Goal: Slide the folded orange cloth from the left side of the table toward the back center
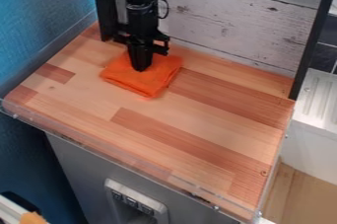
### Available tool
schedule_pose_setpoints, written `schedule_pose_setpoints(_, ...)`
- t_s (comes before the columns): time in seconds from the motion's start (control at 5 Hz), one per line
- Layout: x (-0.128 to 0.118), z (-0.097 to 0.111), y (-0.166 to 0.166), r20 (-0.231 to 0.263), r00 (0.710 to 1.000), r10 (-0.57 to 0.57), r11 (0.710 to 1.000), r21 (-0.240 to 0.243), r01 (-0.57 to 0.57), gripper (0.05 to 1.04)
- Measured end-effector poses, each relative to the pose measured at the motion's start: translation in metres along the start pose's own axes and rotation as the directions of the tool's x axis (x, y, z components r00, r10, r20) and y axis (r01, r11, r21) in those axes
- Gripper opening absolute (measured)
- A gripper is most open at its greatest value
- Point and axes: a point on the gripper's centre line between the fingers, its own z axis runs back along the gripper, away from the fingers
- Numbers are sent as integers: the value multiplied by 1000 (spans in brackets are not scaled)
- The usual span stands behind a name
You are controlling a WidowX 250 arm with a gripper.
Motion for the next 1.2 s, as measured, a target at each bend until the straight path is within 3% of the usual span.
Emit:
schedule_pose_setpoints(0.2,2,0,-9,1,1000,14,1000,3,-14,80)
schedule_pose_setpoints(0.4,-1,1,-13,-22,999,25,1000,0,-25,224)
schedule_pose_setpoints(0.6,-11,12,-25,-30,999,18,1000,1,-18,462)
schedule_pose_setpoints(0.8,-29,36,-38,-10,1000,14,1000,14,-14,758)
schedule_pose_setpoints(1.0,-56,63,-56,10,1000,6,1000,24,-6,991)
schedule_pose_setpoints(1.2,-81,81,-72,23,1000,2,1000,30,-3,1003)
